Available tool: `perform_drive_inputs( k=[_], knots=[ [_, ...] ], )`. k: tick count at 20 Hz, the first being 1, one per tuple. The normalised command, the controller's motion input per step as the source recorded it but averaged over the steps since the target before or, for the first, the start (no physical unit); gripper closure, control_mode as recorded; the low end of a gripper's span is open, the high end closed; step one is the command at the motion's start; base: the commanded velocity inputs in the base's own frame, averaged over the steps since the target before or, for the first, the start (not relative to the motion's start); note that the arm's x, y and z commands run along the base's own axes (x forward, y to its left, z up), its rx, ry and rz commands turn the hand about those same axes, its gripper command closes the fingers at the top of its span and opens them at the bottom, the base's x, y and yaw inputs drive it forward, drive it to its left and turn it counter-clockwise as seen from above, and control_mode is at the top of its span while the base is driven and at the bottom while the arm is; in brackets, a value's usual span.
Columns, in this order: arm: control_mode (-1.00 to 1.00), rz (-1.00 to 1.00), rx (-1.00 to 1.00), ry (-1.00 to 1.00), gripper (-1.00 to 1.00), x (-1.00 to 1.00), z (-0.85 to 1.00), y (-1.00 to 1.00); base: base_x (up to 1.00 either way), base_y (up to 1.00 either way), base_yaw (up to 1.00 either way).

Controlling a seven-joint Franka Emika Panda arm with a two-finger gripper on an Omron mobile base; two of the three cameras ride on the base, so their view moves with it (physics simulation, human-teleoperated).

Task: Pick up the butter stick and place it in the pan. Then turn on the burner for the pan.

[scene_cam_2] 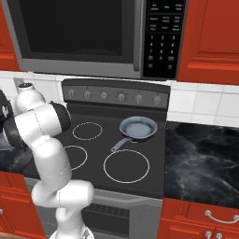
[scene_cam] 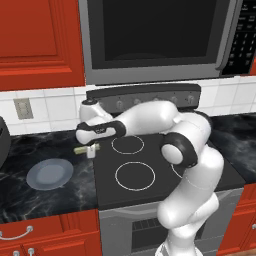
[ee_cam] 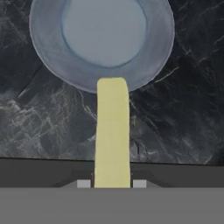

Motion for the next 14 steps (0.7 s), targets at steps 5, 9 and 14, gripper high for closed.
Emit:
perform_drive_inputs(
  k=[5,9,14],
  knots=[
    [-1.0,0.0,0.0,0.0,1.0,-0.01,0.01,-0.56,0.0,0.0,0.0],
    [-1.0,-0.05,0.0,0.01,1.0,-0.07,0.06,-0.61,0.0,0.0,0.0],
    [-1.0,-0.08,0.0,0.0,1.0,-0.09,0.1,-0.62,0.0,0.0,0.0]
  ],
)
